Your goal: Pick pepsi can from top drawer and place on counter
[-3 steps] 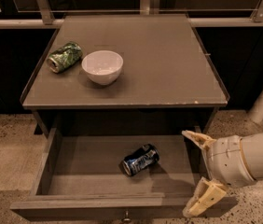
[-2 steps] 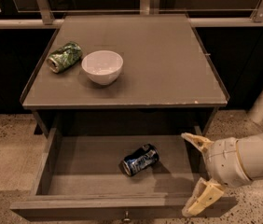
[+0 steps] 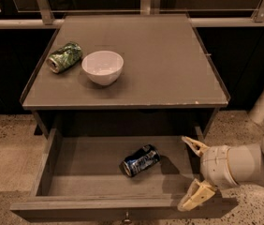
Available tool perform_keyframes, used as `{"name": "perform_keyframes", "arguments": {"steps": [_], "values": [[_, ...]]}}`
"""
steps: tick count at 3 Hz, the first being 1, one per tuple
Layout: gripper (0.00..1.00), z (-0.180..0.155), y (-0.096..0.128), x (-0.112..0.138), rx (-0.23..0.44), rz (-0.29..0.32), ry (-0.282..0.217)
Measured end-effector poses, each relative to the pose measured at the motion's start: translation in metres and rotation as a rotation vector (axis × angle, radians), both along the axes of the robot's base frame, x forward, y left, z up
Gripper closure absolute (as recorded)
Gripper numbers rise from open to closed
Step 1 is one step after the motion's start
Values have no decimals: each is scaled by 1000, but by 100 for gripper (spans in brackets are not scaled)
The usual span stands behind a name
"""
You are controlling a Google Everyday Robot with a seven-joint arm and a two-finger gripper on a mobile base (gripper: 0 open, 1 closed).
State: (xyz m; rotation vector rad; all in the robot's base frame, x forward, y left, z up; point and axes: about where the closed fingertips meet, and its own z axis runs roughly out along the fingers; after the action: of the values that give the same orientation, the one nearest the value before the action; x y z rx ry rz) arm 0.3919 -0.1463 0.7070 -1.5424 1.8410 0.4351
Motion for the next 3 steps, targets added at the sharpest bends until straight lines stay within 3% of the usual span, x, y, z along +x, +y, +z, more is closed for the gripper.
{"name": "perform_keyframes", "arguments": {"steps": [1, 2, 3], "values": [[0, 1, -3, 9, -13, -23, -29], [0, -1, -3, 14, 3, -32, -6], [0, -11, 10, 36, 35, 13, 14]]}}
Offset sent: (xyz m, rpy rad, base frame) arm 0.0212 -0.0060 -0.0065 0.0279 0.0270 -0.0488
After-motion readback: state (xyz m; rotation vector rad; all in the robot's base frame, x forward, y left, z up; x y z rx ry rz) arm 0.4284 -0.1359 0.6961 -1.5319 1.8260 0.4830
